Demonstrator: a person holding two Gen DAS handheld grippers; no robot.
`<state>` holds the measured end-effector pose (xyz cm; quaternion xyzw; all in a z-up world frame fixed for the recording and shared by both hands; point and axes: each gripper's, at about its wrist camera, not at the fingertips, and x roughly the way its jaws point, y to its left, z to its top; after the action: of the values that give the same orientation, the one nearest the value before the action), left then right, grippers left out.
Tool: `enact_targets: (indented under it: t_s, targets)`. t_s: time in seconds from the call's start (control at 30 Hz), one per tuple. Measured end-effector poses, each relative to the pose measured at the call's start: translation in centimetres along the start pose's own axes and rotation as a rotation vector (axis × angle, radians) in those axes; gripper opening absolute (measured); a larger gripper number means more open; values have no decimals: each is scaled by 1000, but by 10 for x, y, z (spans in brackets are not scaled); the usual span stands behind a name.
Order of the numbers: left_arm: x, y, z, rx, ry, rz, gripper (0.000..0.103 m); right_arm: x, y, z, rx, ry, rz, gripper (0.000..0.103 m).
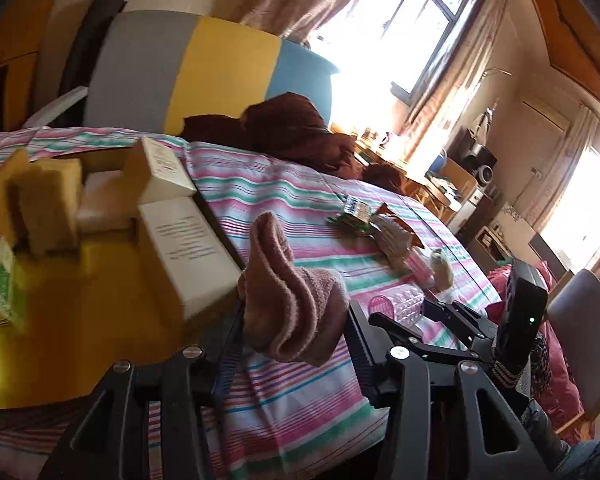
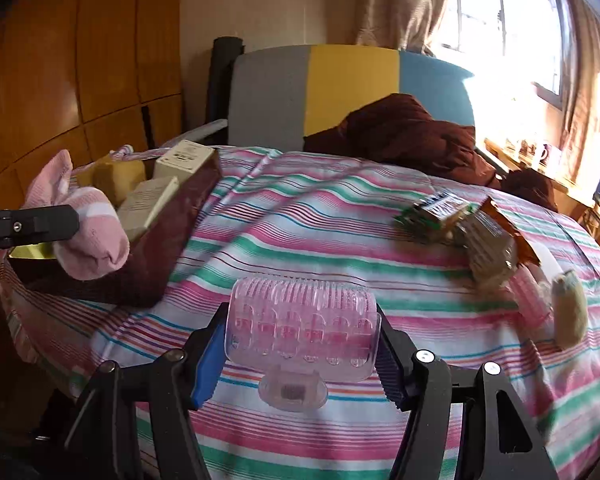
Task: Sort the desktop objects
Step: 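Carry sock and hair roller into the gold tray and open both tools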
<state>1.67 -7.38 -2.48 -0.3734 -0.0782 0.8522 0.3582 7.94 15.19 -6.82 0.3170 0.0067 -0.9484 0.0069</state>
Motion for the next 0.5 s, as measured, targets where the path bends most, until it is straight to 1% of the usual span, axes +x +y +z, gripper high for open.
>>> enact_targets:
  t_s: [0.13,0.3,0.4,0.5]
  targets:
    - [-33,43,-3,-55,-47,113,49,2,40,22,-56,-26,114,65]
    - [-62,91,-8,-103,-77,245,49,5,98,48,-145,-59,247,65]
    - [-71,110,-13,-128,-79,284,49,12,134,60,-194,-61,326,65]
    - [-74,124,-19,-145,-77,311,49,24,164,67,-244,-48,363,65]
